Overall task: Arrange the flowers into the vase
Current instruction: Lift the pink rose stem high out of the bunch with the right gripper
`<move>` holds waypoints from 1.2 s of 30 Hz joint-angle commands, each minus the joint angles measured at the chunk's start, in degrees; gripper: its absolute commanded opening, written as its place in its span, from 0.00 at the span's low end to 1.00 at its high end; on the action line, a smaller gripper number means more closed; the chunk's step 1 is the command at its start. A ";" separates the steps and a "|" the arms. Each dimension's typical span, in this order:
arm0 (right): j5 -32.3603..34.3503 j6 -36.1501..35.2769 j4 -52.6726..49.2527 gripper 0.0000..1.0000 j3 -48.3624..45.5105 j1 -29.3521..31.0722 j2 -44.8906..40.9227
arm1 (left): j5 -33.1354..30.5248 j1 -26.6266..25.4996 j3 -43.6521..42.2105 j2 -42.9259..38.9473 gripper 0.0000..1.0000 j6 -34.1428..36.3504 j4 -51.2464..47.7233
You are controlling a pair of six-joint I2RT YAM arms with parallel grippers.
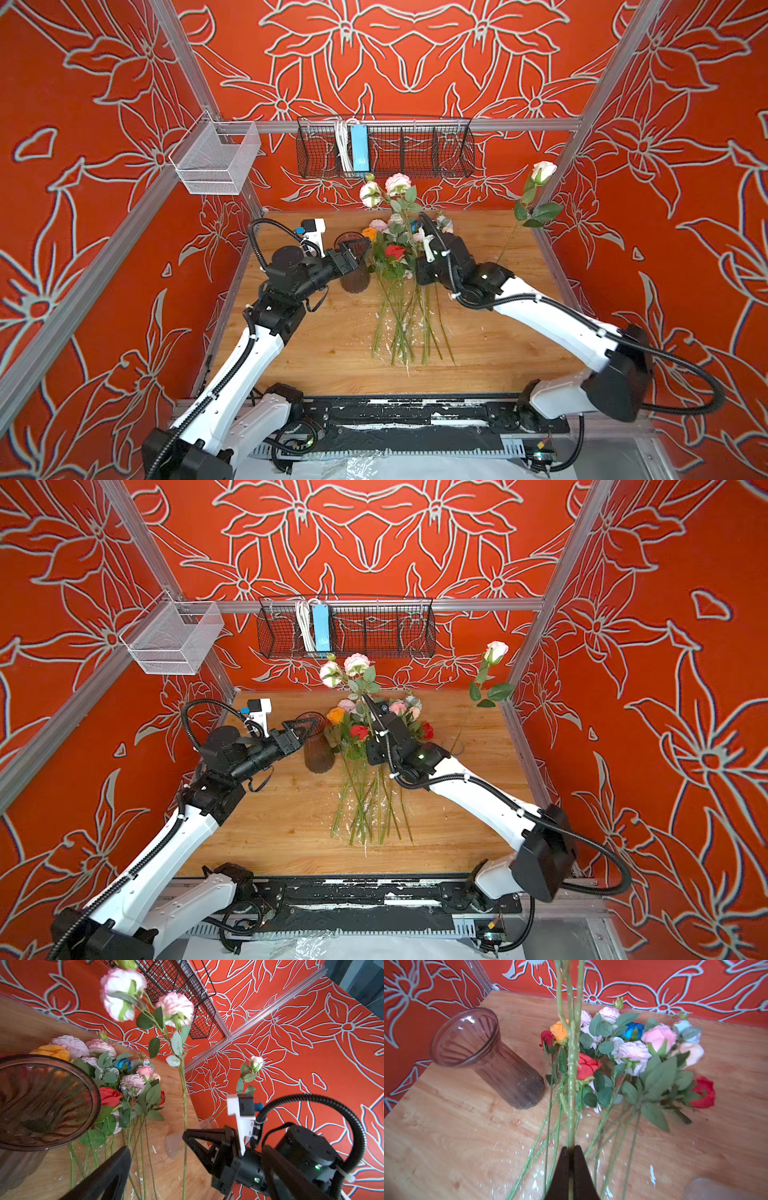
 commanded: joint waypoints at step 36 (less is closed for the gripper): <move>24.05 -42.40 34.77 0.00 9.40 -16.51 -12.87 | 13.25 -5.71 -1.96 0.67 0.97 1.34 14.01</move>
